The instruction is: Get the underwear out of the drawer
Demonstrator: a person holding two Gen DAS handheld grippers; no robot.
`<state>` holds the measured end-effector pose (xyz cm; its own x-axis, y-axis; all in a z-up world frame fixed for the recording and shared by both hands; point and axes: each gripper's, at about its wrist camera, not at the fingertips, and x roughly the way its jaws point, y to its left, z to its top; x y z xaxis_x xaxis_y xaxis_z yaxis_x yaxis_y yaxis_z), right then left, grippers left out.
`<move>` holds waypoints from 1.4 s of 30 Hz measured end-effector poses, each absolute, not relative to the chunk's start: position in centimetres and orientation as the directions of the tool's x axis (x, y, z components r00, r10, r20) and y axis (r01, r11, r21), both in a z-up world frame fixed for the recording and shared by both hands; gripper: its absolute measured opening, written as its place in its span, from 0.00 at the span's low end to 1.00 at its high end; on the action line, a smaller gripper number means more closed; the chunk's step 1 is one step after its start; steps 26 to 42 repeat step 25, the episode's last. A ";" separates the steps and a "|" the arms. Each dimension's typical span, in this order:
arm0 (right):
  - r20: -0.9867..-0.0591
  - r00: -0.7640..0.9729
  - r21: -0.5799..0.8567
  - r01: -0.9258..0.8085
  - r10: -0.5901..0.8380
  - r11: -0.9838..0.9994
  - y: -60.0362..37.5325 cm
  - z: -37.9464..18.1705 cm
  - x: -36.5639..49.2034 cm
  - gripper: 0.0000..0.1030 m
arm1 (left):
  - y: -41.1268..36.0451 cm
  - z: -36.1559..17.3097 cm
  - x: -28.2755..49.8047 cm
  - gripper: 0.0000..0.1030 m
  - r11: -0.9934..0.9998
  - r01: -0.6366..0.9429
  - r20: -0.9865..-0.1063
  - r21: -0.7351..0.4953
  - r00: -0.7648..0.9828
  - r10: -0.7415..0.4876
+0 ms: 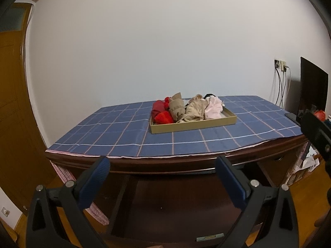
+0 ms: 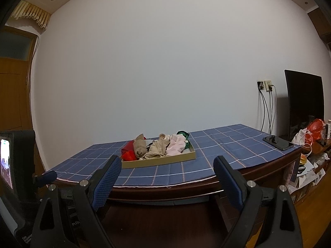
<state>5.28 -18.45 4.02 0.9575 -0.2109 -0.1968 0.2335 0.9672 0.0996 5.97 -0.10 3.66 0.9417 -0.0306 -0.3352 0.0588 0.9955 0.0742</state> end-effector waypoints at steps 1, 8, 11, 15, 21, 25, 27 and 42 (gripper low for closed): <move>-0.196 0.958 0.099 0.233 -0.211 0.967 -18.5 4.0 5.3 0.90 | -0.1 3.7 6.0 1.00 0.996 0.058 -0.334 0.073 0.942 -0.030; -0.194 0.957 0.095 0.236 -0.214 0.967 -18.2 4.0 5.4 0.90 | 0.3 3.7 6.0 1.00 0.998 0.042 -0.329 0.055 0.944 -0.021; -0.197 0.957 0.097 0.234 -0.212 0.967 -18.2 4.0 5.4 0.90 | 0.3 3.6 6.0 1.00 0.997 0.043 -0.331 0.060 0.943 -0.021; -0.200 0.957 0.098 0.234 -0.211 0.967 -18.2 4.1 5.4 0.90 | 0.4 3.7 6.1 1.00 0.997 0.052 -0.338 0.051 0.941 -0.032; -0.205 0.956 0.100 0.233 -0.209 0.967 -18.3 4.0 5.5 0.90 | 0.6 3.7 6.1 1.00 0.998 0.057 -0.341 0.040 0.939 -0.040; -0.208 0.956 0.104 0.234 -0.209 0.967 -18.4 3.9 5.5 0.90 | 0.4 3.6 6.1 1.00 0.997 0.060 -0.341 0.049 0.939 -0.040; -0.208 0.956 0.104 0.234 -0.209 0.967 -18.4 3.9 5.5 0.90 | 0.4 3.6 6.1 1.00 0.997 0.060 -0.341 0.049 0.939 -0.040; -0.208 0.956 0.104 0.234 -0.209 0.967 -18.4 3.9 5.5 0.90 | 0.4 3.6 6.1 1.00 0.997 0.060 -0.341 0.049 0.939 -0.040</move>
